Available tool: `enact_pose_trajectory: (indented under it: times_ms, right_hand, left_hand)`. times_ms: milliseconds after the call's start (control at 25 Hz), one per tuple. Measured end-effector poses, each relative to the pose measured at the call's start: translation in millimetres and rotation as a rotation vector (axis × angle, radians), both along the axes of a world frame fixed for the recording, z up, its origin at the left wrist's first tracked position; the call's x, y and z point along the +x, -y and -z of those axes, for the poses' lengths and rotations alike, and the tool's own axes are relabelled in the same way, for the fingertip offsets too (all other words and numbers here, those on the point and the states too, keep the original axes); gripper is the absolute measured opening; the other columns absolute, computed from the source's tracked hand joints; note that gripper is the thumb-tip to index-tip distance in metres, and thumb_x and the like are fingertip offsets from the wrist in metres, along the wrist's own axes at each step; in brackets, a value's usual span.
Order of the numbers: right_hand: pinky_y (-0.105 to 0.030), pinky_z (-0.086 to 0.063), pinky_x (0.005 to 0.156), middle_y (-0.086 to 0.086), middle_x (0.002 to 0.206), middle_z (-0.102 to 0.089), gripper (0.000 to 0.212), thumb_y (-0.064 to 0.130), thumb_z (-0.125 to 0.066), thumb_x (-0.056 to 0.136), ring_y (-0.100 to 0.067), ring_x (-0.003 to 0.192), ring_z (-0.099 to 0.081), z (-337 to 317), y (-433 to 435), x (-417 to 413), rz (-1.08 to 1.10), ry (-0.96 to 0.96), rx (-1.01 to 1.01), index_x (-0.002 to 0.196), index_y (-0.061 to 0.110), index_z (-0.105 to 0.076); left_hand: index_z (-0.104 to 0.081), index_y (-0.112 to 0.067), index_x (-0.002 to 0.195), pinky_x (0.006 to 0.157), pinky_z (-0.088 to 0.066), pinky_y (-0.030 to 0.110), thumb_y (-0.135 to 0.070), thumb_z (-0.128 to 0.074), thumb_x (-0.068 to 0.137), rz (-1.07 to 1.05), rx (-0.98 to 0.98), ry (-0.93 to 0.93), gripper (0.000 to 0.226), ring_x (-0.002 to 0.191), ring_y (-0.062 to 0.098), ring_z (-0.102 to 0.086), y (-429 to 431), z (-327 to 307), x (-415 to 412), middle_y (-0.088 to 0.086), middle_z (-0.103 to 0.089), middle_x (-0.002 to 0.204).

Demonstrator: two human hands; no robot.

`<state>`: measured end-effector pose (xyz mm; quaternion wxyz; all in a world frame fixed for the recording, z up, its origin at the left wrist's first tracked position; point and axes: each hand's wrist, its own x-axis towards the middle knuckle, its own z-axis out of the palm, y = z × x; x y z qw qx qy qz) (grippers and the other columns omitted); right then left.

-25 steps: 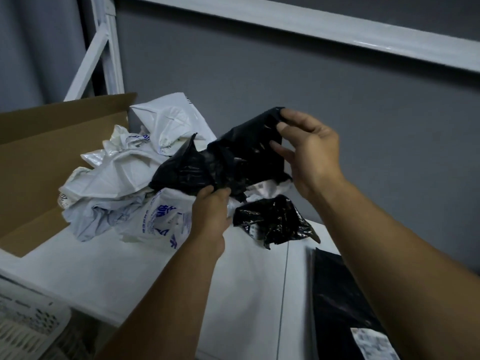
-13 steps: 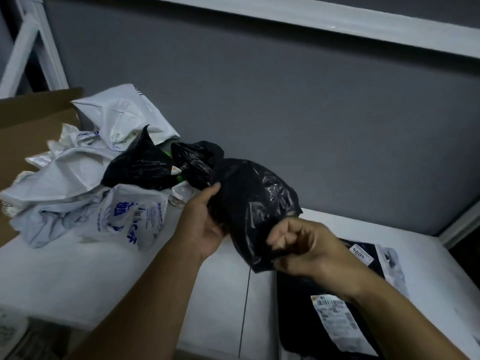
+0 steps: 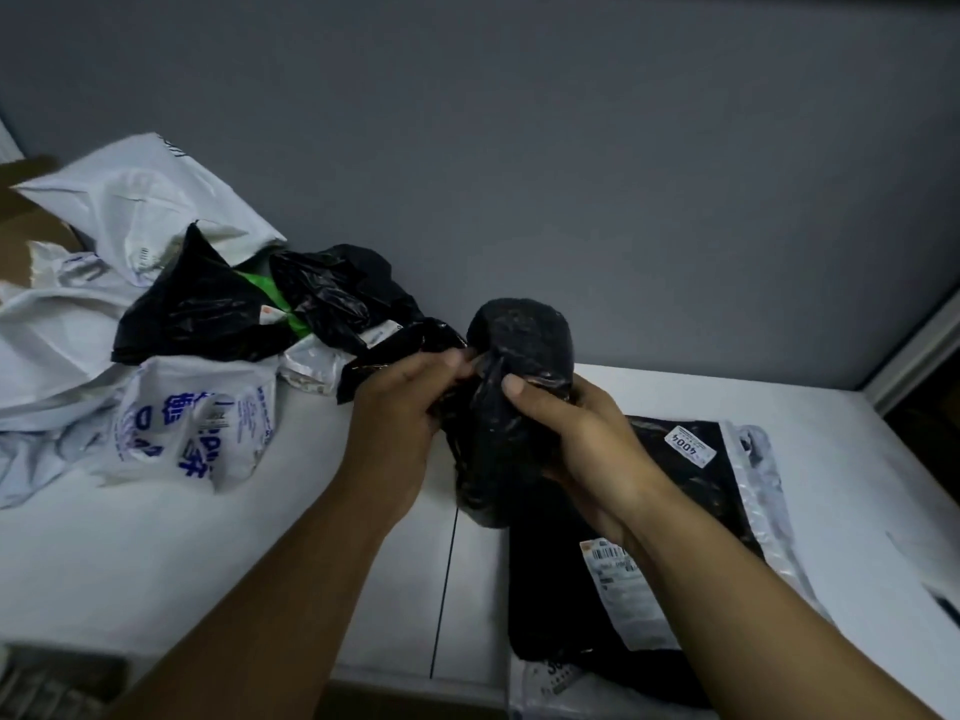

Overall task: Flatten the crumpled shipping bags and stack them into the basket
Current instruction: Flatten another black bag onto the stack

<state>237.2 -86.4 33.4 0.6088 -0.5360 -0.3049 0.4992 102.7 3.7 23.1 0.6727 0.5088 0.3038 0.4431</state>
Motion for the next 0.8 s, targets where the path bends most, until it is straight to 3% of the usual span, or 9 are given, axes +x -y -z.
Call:
enact_pose_trajectory:
  times_ms: [40, 120, 240, 360, 440, 560, 600, 720, 800]
  right_hand:
    - [-0.042, -0.058, 0.087, -0.013, 0.108, -0.075, 0.025, 0.019, -0.063, 0.096, -0.028, 0.101, -0.073, -2, 0, 0, 0.046, -0.068, 0.025, 0.118, 0.008, -0.067]
    - [-0.038, -0.058, 0.078, -0.018, 0.101, -0.075, 0.022, 0.007, -0.052, 0.097, -0.029, 0.091, -0.073, -3, 1, 3, 0.083, -0.175, 0.028, 0.109, 0.002, -0.069]
    - [-0.037, -0.055, 0.073, -0.017, 0.086, -0.072, 0.026, 0.003, -0.044, 0.097, -0.032, 0.078, -0.067, 1, 4, 11, 0.133, -0.145, -0.023, 0.091, 0.003, -0.069]
    - [-0.035, -0.049, 0.072, -0.008, 0.077, -0.064, 0.019, 0.002, -0.053, 0.096, -0.024, 0.075, -0.058, 7, 0, 22, 0.400, 0.160, -0.068, 0.082, 0.010, -0.063]
    - [-0.030, -0.045, 0.067, -0.003, 0.073, -0.058, 0.013, 0.006, -0.063, 0.094, -0.016, 0.070, -0.052, 6, 3, 18, 0.520, 0.371, 0.056, 0.083, 0.011, -0.061]
    - [-0.028, -0.041, 0.055, -0.014, 0.066, -0.056, 0.011, 0.010, -0.070, 0.092, -0.015, 0.059, -0.048, 0, 7, -10, 0.269, 0.486, 0.362, 0.082, 0.014, -0.066]
    - [-0.029, -0.046, 0.057, -0.008, 0.071, -0.064, 0.003, 0.015, -0.070, 0.091, -0.014, 0.061, -0.055, 0, 7, -18, 0.173, 0.603, 0.355, 0.089, 0.017, -0.070]
    - [-0.026, -0.046, 0.078, 0.006, 0.105, -0.067, 0.040, 0.024, -0.068, 0.090, -0.014, 0.090, -0.063, 16, -2, -6, 0.101, 1.070, 0.023, 0.129, 0.025, -0.061]
    - [-0.023, -0.042, 0.092, 0.008, 0.130, -0.052, 0.065, 0.033, -0.073, 0.087, -0.011, 0.113, -0.055, 18, -5, -1, 0.069, 1.065, -0.104, 0.146, 0.029, -0.044]
  left_hand:
    - [-0.072, -0.021, 0.097, 0.084, -0.054, 0.035, -0.004, -0.065, 0.089, -0.025, 0.027, -0.064, 0.019, 0.104, 0.018, -0.068, 2, 2, 4, 0.002, -0.074, 0.107]
    - [-0.062, -0.024, 0.116, 0.086, -0.055, 0.035, 0.004, -0.074, 0.079, -0.032, 0.015, -0.148, 0.049, 0.105, 0.013, -0.068, 2, 5, 7, -0.004, -0.072, 0.112]
    - [-0.063, -0.023, 0.111, 0.082, -0.056, 0.036, 0.010, -0.071, 0.078, -0.077, -0.058, -0.118, 0.047, 0.098, 0.016, -0.072, 0, 0, 2, -0.002, -0.076, 0.103]
    - [-0.066, -0.013, 0.114, 0.082, -0.058, 0.038, 0.006, -0.069, 0.082, -0.189, -0.109, -0.053, 0.037, 0.097, 0.023, -0.073, -7, -4, -6, 0.005, -0.076, 0.103]
    - [-0.066, -0.010, 0.118, 0.088, -0.058, 0.041, 0.001, -0.072, 0.083, -0.236, -0.071, -0.071, 0.037, 0.098, 0.022, -0.073, -8, -2, -7, 0.006, -0.075, 0.105]
    - [-0.066, -0.010, 0.118, 0.090, -0.058, 0.042, -0.004, -0.072, 0.085, -0.302, 0.009, -0.116, 0.034, 0.097, 0.019, -0.073, -7, -4, -4, 0.003, -0.075, 0.102]
    - [-0.067, -0.010, 0.116, 0.090, -0.058, 0.044, -0.006, -0.072, 0.086, -0.314, 0.022, -0.116, 0.031, 0.096, 0.020, -0.073, -7, -4, -3, 0.004, -0.075, 0.101]
    - [-0.072, -0.009, 0.101, 0.083, -0.059, 0.047, -0.009, -0.071, 0.087, -0.263, -0.005, -0.094, 0.015, 0.089, 0.026, -0.073, -7, -8, 0, 0.010, -0.075, 0.095]
    - [-0.074, -0.008, 0.093, 0.074, -0.057, 0.040, -0.008, -0.069, 0.087, -0.202, -0.045, -0.083, 0.007, 0.074, 0.022, -0.071, -8, -10, 0, 0.011, -0.074, 0.088]
